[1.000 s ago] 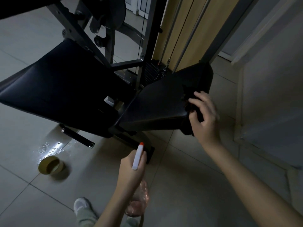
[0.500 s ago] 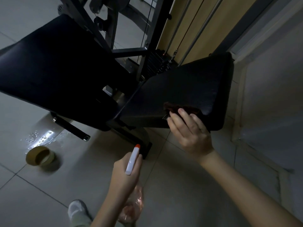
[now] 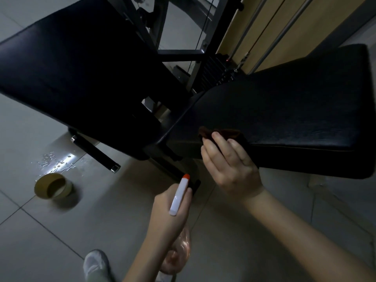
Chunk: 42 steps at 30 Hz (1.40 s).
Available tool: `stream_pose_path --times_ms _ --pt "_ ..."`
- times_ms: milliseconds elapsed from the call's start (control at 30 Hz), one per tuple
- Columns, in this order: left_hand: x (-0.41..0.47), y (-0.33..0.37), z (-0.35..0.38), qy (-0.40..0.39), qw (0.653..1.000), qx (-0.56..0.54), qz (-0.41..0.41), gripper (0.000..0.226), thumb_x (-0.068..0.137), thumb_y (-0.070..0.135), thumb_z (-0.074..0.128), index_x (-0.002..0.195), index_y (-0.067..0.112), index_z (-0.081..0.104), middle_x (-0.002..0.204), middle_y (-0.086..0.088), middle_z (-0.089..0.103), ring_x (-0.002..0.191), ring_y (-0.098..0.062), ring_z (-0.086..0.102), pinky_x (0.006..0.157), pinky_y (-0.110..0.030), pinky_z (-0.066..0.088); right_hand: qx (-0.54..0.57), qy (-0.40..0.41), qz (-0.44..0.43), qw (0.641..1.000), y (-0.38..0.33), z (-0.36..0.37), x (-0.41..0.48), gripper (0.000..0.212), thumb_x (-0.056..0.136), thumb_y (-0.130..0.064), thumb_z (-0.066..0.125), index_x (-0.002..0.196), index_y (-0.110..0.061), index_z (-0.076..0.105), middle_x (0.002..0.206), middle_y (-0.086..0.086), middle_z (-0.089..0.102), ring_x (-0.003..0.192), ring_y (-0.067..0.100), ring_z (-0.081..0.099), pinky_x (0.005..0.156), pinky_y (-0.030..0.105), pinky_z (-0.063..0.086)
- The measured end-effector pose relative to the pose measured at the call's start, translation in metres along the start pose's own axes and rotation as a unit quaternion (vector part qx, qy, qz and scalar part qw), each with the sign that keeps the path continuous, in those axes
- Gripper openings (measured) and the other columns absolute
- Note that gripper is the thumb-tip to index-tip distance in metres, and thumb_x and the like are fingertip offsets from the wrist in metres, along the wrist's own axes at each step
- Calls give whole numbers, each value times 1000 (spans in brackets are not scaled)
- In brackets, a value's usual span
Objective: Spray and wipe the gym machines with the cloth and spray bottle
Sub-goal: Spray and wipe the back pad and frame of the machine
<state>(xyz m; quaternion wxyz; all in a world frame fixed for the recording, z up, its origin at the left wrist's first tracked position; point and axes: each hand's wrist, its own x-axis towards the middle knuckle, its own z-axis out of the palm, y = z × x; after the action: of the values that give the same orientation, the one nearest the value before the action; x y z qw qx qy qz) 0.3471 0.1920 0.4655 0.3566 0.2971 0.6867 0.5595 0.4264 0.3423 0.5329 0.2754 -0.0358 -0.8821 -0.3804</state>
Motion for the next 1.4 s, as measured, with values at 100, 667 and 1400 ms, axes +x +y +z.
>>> stream_pose_path --times_ms 100,667,1400 --pt "7 -10 -2 5 1000 1 2 27 95 21 58 71 9 56 60 -8 53 51 -7 45 49 -16 34 1 -5 5 1000 -13 13 3 15 89 -11 63 102 -12 70 110 2 70 115 22 53 101 33 39" --pt "35 -45 -32 79 996 -16 35 24 89 30 52 67 21 49 60 13 50 53 -5 43 51 -15 32 16 -56 -6 998 -41 37 6 19 91 -5 57 103 -11 71 116 6 68 118 29 56 105 38 35" --pt "55 -111 -65 105 992 2 -74 40 87 45 49 70 9 54 62 -9 55 61 -32 55 60 -52 49 107 -50 -1 993 -95 93 19 15 91 -6 59 91 -11 73 107 9 70 106 30 64 96 39 42"
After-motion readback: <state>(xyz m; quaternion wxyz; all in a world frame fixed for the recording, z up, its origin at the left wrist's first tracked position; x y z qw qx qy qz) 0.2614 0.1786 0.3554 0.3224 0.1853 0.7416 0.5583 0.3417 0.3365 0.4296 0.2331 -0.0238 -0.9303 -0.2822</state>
